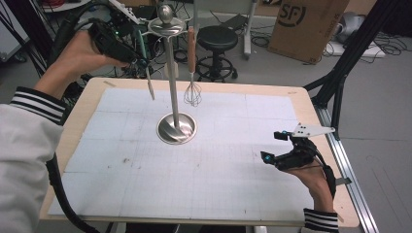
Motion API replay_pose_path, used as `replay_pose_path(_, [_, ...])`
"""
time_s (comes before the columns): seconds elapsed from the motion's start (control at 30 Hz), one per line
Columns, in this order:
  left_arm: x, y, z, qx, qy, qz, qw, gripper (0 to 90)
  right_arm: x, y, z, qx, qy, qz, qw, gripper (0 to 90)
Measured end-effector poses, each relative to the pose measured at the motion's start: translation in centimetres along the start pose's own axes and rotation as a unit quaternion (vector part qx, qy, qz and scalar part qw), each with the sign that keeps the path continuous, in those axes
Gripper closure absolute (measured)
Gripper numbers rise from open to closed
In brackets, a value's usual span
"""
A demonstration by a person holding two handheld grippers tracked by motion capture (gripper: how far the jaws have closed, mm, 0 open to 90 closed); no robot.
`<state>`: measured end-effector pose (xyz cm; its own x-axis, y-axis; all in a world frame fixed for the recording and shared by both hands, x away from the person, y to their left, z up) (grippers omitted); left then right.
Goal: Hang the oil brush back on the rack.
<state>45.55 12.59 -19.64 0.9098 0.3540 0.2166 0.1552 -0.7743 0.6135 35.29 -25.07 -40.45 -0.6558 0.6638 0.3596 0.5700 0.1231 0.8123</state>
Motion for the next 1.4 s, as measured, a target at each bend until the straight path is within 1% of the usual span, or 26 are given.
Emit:
replay_pose_path(0.2, [0.0,-0.1,-0.1,0.003,0.002,-0.002,1.0000,79.5,0.0,0.0,0.1,0.000,0.001,-0.002,1.0000,0.2])
replay_pose_path(0.23, [0.1,-0.1,0.1,0.005,0.007,-0.001,1.0000,79.6,0.1,0.0,0.1,0.001,0.001,-0.001,1.0000,0.3])
replay_pose_path(0.37, [0.0,0.2,0.3,0.008,0.002,-0.004,1.0000,79.6,0.1,-0.1,0.2,0.006,0.002,-0.003,1.0000,0.3])
replay_pose_path(0.47, [0.1,0.2,0.5,0.008,0.002,-0.002,1.0000,79.6,0.1,-0.1,0.1,0.004,0.001,-0.001,1.0000,0.3])
replay_pose_path(0.5, [0.2,0.2,0.6,0.009,0.005,0.000,0.9999,79.6,0.1,0.0,0.1,0.002,0.001,-0.001,1.0000,0.2])
replay_pose_path(0.53, [0.2,0.2,0.7,0.005,0.004,0.000,1.0000,79.6,0.1,0.0,0.1,0.002,0.002,-0.001,1.0000,0.3])
replay_pose_path(0.6, [0.0,0.5,0.9,-0.014,-0.005,-0.001,0.9999,79.4,0.0,0.0,0.0,0.002,0.001,-0.001,1.0000,0.2])
replay_pose_path(0.63, [0.0,0.5,1.0,-0.017,-0.003,0.002,0.9998,79.2,0.0,0.0,0.0,0.002,0.001,-0.001,1.0000,0.3])
replay_pose_path(0.7, [0.0,0.4,1.0,-0.023,0.008,0.020,0.9995,78.0,0.1,0.0,0.0,0.002,0.002,-0.002,1.0000,0.2])
replay_pose_path(0.73, [0.0,0.4,0.9,-0.034,0.014,0.026,0.9990,71.9,0.1,0.0,0.0,0.002,0.001,-0.002,1.0000,0.2])
replay_pose_path(0.77, [0.0,0.4,0.7,-0.048,0.019,0.029,0.9982,61.6,0.1,0.0,0.0,0.002,0.001,-0.002,1.0000,0.2])
replay_pose_path(0.8, [-0.1,0.3,0.4,-0.070,0.021,0.034,0.9968,58.2,0.0,0.0,0.0,0.001,0.000,-0.002,1.0000,0.2])
replay_pose_path(0.83, [-0.3,0.1,0.3,-0.090,0.017,0.039,0.9951,54.3,0.1,0.0,0.0,0.000,0.001,-0.002,1.0000,0.2])
replay_pose_path(0.87, [-0.5,-0.3,0.2,-0.098,0.016,0.047,0.9940,47.8,0.1,0.0,0.0,0.001,0.001,-0.004,1.0000,0.2])
replay_pose_path(0.9, [-0.8,-0.7,0.2,-0.099,0.018,0.057,0.9932,42.6,0.1,0.0,0.0,-0.001,0.001,-0.003,1.0000,0.2])
replay_pose_path(0.93, [-1.0,-1.2,0.1,-0.106,0.018,0.066,0.9920,39.3,0.0,0.0,0.0,-0.001,0.001,-0.003,1.0000,0.3])
replay_pose_path(0.97, [-1.2,-1.5,0.0,-0.111,0.018,0.069,0.9912,35.3,0.0,0.0,-0.1,-0.002,0.002,-0.003,1.0000,0.2])
replay_pose_path(1.03, [-1.6,-2.6,-0.1,-0.121,0.024,0.067,0.9901,25.8,-0.1,0.0,-0.1,-0.005,0.000,0.000,1.0000,0.3])
replay_pose_path(1.1, [-1.9,-3.7,-0.1,-0.128,0.023,0.058,0.9898,16.9,-0.2,0.0,-0.2,-0.007,0.000,0.000,1.0000,0.3])
replay_pose_path(1.2, [-2.2,-5.2,0.0,-0.146,0.029,0.051,0.9875,8.1,-0.3,-0.1,-0.4,-0.008,-0.002,0.003,1.0000,0.3])
replay_pose_path(1.23, [-2.3,-5.9,0.1,-0.157,0.032,0.049,0.9859,4.3,-0.3,-0.1,-0.5,-0.008,-0.002,0.004,1.0000,0.2])
replay_pose_path(1.27, [-2.5,-6.5,0.1,-0.163,0.033,0.044,0.9852,1.6,-0.4,-0.1,-0.5,-0.010,-0.002,0.002,0.9999,0.3])
replay_pose_path(1.3, [-2.7,-7.1,0.2,-0.169,0.031,0.043,0.9842,1.6,-0.3,-0.1,-0.6,-0.010,-0.003,0.005,0.9999,0.2])
replay_pose_path(1.33, [-2.9,-7.5,0.3,-0.180,0.032,0.039,0.9824,1.6,-0.4,-0.1,-0.6,-0.012,-0.004,0.003,0.9999,0.2])
replay_pose_path(1.37, [-3.1,-8.1,0.4,-0.185,0.031,0.038,0.9816,1.6,-0.4,-0.1,-0.7,-0.012,-0.005,0.004,0.9999,0.2])
replay_pose_path(1.4, [-3.4,-8.6,0.5,-0.196,0.033,0.029,0.9796,1.6,-0.4,-0.1,-0.7,-0.015,-0.006,0.003,0.9999,0.2])
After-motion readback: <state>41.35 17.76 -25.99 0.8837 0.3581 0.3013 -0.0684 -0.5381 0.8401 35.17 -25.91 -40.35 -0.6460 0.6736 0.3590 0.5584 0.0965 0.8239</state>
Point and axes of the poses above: each handheld gripper's, and its own axes: z roughly forward along the jaws, y roughly out of its top, x roughly to its left, the point moved 9 cm from there along z, roughly forward along the jaws, and after that the axes turned 15 degrees about z, right-handed, at the moved point
